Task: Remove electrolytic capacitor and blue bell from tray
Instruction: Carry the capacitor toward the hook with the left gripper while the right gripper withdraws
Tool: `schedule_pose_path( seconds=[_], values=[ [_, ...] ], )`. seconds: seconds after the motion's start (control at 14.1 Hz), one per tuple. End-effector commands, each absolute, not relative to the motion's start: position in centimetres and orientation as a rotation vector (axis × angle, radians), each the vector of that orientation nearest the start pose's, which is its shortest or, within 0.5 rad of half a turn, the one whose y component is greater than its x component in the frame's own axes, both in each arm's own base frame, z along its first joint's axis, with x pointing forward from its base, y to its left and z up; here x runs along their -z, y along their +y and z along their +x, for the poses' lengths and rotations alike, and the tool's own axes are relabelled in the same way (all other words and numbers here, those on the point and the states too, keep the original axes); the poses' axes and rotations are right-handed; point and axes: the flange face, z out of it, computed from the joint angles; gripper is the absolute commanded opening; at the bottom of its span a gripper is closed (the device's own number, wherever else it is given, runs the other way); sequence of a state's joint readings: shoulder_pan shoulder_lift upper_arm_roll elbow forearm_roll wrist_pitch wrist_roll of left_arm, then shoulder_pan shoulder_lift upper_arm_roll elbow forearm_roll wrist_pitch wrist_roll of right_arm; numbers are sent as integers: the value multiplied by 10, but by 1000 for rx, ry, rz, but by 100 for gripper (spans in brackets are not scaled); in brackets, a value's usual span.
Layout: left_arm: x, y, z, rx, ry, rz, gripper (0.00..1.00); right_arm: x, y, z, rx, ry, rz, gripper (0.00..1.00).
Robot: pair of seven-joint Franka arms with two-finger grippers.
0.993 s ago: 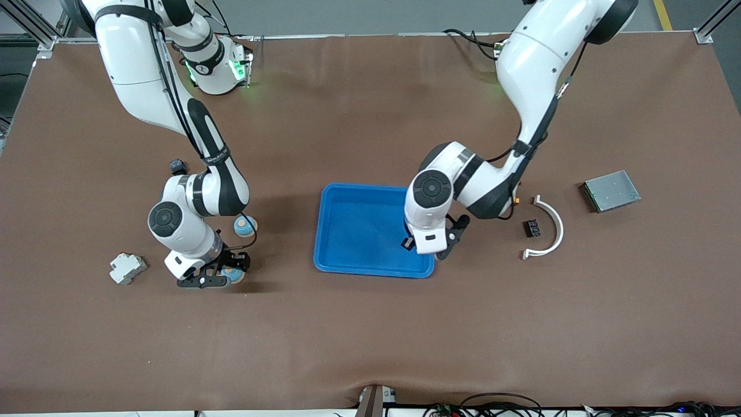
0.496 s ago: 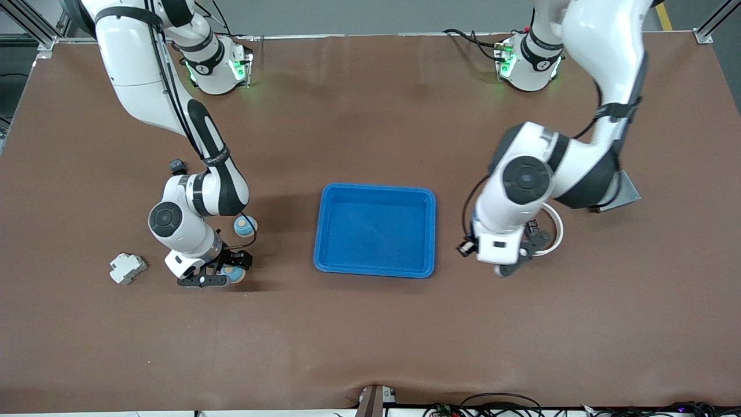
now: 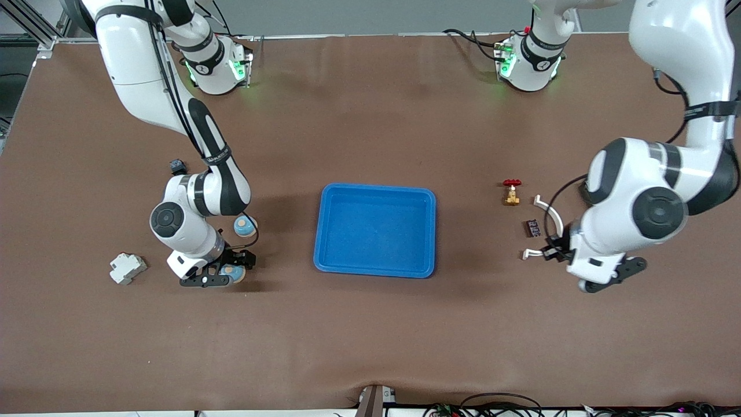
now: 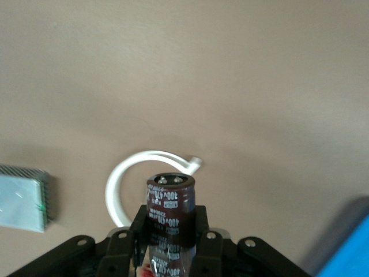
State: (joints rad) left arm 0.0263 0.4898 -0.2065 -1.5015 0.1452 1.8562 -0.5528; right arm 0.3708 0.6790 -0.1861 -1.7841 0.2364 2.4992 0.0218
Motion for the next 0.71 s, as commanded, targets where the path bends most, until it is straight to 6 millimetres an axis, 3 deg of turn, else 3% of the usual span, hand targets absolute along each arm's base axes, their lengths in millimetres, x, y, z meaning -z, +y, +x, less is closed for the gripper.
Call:
schedule_pose_path(
  seconds=[0.0, 0.14, 0.35, 0.57, 0.64],
  values=[
    [-373, -54, 665, -205, -341, -3037, 0, -245, 121, 666, -42, -12, -3045, 100],
    [-358, -23, 668, -221, -227, -3017, 0, -300, 117, 679, -92, -24, -3020, 100],
    [-329, -7, 673, -213, -136, -2979, 0, -368, 101, 687, -86, -28, -3012, 100],
    [-291, 3, 670, -149, -115, -2989, 0, -422, 83, 686, -5, -19, -3029, 100],
    [-279, 4, 669, -163, -103, -2985, 0, -431, 71, 686, 17, -9, -3051, 100]
  ],
)
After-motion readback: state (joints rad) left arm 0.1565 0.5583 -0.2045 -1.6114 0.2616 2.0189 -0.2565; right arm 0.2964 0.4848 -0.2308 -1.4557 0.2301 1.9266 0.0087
